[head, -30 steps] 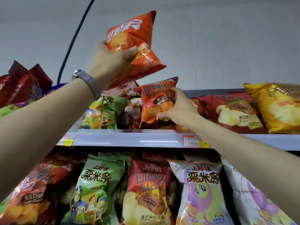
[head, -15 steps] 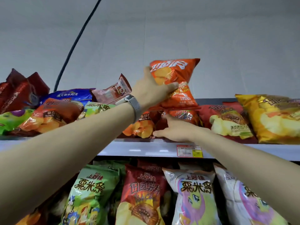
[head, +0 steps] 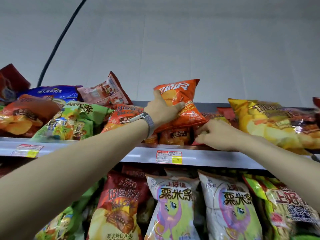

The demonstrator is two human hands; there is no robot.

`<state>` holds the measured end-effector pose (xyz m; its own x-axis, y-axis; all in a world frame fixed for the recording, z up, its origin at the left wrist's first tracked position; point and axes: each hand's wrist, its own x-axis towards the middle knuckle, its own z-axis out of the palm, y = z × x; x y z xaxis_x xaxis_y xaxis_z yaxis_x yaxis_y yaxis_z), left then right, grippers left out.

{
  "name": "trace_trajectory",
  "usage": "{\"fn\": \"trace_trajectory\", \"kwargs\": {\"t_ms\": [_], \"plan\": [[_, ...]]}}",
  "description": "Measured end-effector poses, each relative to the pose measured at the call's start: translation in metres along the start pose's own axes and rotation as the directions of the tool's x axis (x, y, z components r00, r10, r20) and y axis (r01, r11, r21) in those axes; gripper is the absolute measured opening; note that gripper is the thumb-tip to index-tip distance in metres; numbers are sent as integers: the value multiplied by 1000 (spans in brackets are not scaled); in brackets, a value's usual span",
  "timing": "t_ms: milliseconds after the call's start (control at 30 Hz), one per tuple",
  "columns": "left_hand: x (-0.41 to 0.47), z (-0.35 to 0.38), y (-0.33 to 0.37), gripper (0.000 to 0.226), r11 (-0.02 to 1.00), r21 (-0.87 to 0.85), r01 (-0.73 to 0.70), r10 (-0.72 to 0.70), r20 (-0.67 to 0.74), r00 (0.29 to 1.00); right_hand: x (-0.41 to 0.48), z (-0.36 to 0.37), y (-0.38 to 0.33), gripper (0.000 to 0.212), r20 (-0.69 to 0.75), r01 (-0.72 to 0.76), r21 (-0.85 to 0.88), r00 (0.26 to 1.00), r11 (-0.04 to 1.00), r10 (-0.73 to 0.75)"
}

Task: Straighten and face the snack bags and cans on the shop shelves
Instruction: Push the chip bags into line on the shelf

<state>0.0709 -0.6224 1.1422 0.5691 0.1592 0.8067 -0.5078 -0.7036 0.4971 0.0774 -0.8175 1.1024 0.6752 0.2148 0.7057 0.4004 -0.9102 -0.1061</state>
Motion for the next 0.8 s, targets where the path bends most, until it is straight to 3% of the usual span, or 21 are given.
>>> {"fn": "trace_trajectory", "kwargs": {"t_ms": [200, 333, 467, 567, 700, 800], "plan": [[-4, 17, -14, 103, 986, 120, 112, -120, 64, 991, -2, 13, 13, 21, -76, -13, 59, 997, 998, 17], [-6, 36, -25, 107, 964, 255, 79, -96, 56, 994, -5, 15, 12, 48, -142, 32, 64, 990, 997, -23], [-2, 48, -30, 112, 931, 346, 114, -136, 41, 990, -9, 18, 15, 50, -144, 92, 63, 986, 994, -82], [2, 51, -29, 113, 917, 370, 151, -174, 30, 984, -7, 24, 16, 44, -119, 134, 62, 985, 989, -126], [4, 56, -26, 109, 916, 358, 182, -221, 70, 973, -6, 29, 11, 55, -91, 163, 61, 983, 985, -157], [2, 45, -24, 98, 922, 364, 130, -177, 99, 979, -9, 27, 3, 57, -111, 186, 27, 977, 982, -182]]}}
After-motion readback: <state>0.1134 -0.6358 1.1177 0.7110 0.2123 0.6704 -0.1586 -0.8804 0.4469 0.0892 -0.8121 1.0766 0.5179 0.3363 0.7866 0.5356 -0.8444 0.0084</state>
